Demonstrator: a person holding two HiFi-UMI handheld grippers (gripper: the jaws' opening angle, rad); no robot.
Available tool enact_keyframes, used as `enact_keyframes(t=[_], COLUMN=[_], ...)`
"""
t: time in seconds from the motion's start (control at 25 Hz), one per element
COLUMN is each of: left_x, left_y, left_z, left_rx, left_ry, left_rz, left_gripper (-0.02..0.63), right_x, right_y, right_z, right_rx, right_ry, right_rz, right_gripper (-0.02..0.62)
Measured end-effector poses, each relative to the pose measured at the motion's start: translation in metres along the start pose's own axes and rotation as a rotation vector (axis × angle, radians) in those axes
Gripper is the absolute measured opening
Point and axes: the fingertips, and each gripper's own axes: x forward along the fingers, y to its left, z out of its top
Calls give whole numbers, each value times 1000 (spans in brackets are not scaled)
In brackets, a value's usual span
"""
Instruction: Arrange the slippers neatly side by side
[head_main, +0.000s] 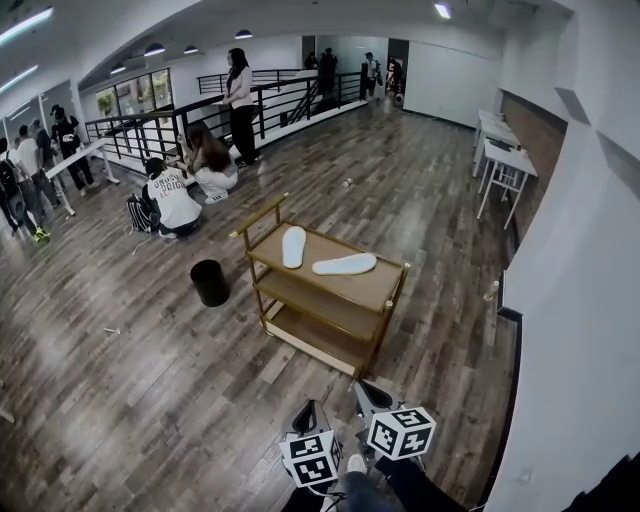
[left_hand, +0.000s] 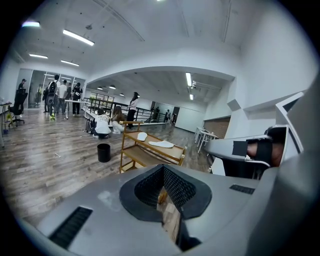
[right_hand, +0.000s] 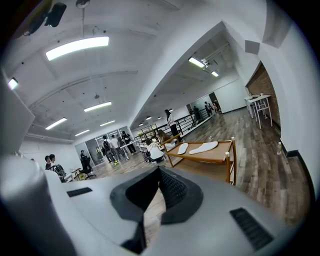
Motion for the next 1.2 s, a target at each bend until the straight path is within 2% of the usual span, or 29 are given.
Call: enact_keyframes(t=[0.28, 0.72, 0.92, 1.2], left_x=[56, 149, 177, 206], left_y=[3, -8, -9, 2], left_z=[21, 78, 90, 108], left_rx=[-8, -24, -18, -22], left_ry=[5, -30, -37, -33], left_rz=[28, 89, 105, 116], left_gripper=[-2, -2, -2, -2], right_x=[48, 122, 145, 176], right_y=[-36, -96, -120, -130], right_z=[27, 85, 95, 106], right_rx=[2, -18, -4, 0], right_ry=[4, 21, 24, 37], right_rz=[19, 85, 92, 92], right_gripper=[-3, -3, -3, -3])
